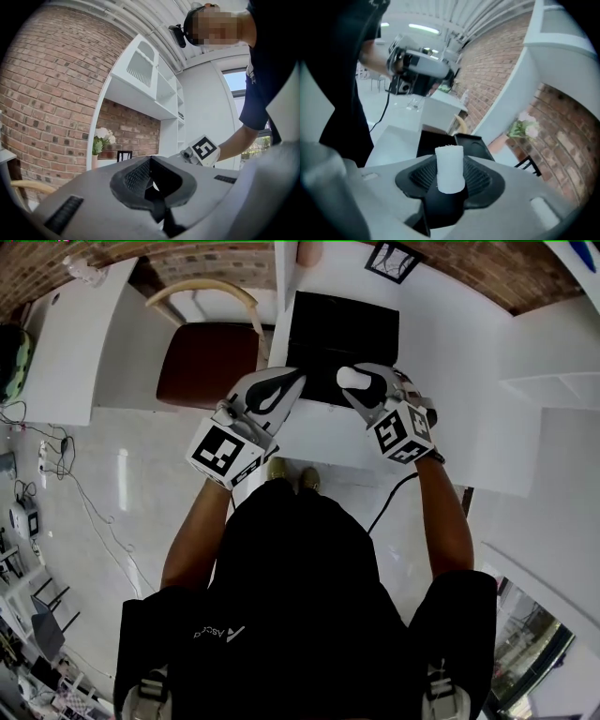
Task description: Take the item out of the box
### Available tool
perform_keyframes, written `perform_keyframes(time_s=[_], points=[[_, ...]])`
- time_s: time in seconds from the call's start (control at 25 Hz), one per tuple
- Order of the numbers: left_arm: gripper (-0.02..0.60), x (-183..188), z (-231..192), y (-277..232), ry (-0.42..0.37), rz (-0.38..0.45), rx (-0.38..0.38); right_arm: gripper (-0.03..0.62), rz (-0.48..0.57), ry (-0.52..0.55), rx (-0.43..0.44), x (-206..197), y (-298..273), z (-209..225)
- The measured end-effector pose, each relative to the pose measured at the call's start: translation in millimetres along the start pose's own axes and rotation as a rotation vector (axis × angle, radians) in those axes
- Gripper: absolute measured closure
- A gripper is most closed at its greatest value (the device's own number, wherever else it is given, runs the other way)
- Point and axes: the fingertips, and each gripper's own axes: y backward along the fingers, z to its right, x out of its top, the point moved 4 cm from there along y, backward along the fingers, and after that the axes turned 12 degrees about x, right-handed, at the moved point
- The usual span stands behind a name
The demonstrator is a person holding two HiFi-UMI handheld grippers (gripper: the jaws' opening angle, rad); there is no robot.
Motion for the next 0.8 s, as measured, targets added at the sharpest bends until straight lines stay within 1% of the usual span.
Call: perform_keyframes(time_s=[0.12,0.2,0.32,0.44,0.56,0.8], points=[[0.583,7,8,-1,-0.011,0.017,-0.015,0.421,0.173,-0.11,-0.095,22,35,1],[0.583,12,15,-2,-0.019,0.029,-0.023,0.421,0.319,-0.174,-0.145,40,60,2],[0.583,22,27,-1,-0.03,0.047,-0.04,0.421,0.551,-0.279,-0.199,63,98,0],[0.583,36,40,0,-0.035,0.08,-0.063,0.421,0.716,-0.327,-0.243,70,129,-5],[0.583,48,53,3,-0.04,0.105,-0.083,0.422,0.826,-0.371,-0.276,74,153,-12],[0.583,59,71,10,-0.059,0.131,-0.11,0.422,0.946,-0.44,-0.315,75,176,-27]])
